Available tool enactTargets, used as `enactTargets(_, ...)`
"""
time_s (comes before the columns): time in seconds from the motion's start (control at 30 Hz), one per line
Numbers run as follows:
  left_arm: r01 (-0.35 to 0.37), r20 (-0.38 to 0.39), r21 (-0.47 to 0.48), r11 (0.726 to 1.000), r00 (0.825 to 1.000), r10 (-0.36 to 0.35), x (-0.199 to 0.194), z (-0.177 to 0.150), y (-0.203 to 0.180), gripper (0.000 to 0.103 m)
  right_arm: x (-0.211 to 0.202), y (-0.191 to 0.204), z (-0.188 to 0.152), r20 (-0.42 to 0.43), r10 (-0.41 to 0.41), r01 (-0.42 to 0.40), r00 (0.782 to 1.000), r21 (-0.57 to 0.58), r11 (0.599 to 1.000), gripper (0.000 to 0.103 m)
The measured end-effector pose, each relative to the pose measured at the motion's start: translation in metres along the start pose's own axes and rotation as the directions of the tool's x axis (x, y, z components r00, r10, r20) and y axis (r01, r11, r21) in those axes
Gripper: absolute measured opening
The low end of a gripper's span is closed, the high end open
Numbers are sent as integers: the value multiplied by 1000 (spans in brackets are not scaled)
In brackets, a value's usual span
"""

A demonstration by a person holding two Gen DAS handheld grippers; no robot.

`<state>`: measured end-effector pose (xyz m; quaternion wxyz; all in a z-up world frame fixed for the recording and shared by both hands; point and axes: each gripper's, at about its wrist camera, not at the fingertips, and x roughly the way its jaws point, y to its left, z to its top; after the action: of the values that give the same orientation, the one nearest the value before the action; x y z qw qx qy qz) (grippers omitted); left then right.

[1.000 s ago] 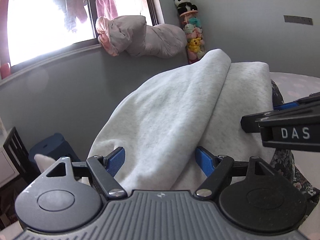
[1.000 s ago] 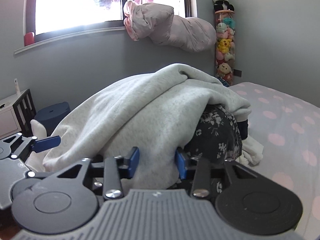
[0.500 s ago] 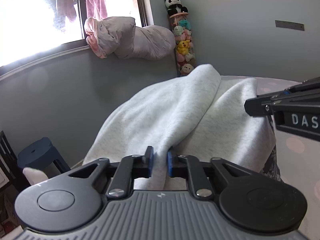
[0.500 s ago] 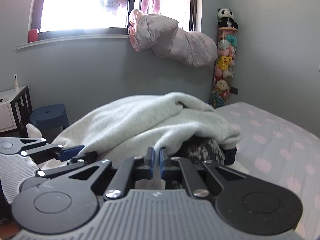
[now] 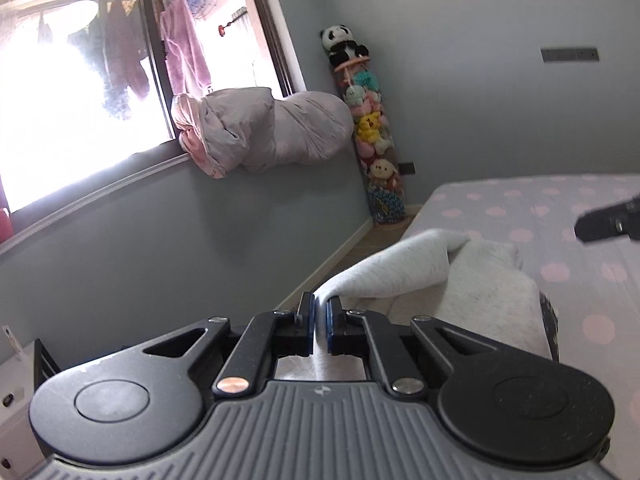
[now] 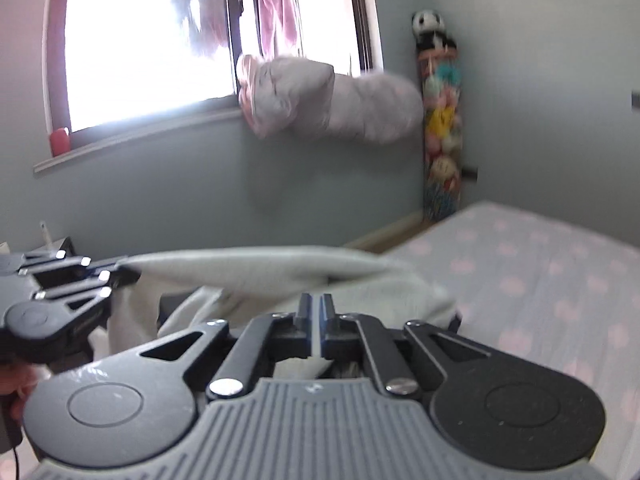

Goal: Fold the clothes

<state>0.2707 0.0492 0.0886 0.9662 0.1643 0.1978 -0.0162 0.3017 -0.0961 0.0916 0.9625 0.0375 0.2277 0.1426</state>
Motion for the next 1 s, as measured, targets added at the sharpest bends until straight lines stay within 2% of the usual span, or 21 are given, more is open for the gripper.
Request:
enactTargets(0.03,5,-20,11,1000,1000,-5,2,-3,-3,5,0,0,-8,-29,20,-20,999,5,1000,38)
enactTargets(0.1,28,-57,-1,1000,998,-28,8,-11,-4,6,3,3,-23,-65,52,-52,997,1,999,64)
enactTargets(0.17,47,-80,-12,999,996,-48,12,-20,-4,10,10,8,-35,-86,71,-71,994,-5,997,64)
enactTargets(0.23,71,-96,-9,997,993,-71,17,-27,-4,31,21,9,-40,-105,77,-76,991,14,997,64)
enactTargets(0.27,85,-101,-1,996,991,-84,19,-30,-5,38,27,9,-41,-114,79,-77,990,26,997,64)
enactTargets(0.3,99,-103,13,995,990,-97,22,-32,-7,51,33,7,-42,-123,77,-73,989,39,997,65)
enactTargets(0.33,114,-105,27,993,988,-110,25,-34,-9,56,40,5,-43,-131,76,-70,988,52,996,66)
enactTargets(0.43,86,-104,83,993,992,-77,36,-37,-18,56,60,-1,-45,-157,81,-67,984,92,994,66)
enactTargets(0.5,68,-104,69,995,993,-61,48,-30,-15,56,72,-3,-43,-164,99,-81,981,115,990,66)
enactTargets(0.57,71,-105,33,997,992,-67,56,-21,-9,51,81,-4,-39,-156,122,-103,980,122,987,65)
enactTargets(0.6,78,-107,20,997,991,-75,59,-16,-5,40,84,-4,-36,-151,128,-111,980,117,987,57)
enactTargets(0.63,83,-107,16,996,991,-80,62,-10,-3,26,87,-2,-33,-151,119,-104,981,101,989,38)
enactTargets(0.7,93,-107,8,996,990,-91,68,1,3,10,93,0,-26,-151,100,-90,983,71,993,13)
enactTargets(0.73,91,-101,6,996,991,-90,68,7,5,7,95,-2,-21,-149,91,-81,985,70,994,8)
enactTargets(0.83,55,-41,-13,998,998,-56,58,31,17,5,90,-7,-4,-100,58,-53,993,58,997,6)
enactTargets(0.93,30,17,-52,998,999,-30,38,63,32,4,66,-3,22,-2,2,-2,1000,-4,1000,2)
enactTargets(1.0,7,69,-54,999,998,-3,19,85,38,4,47,1,44,70,-29,31,997,-17,999,1)
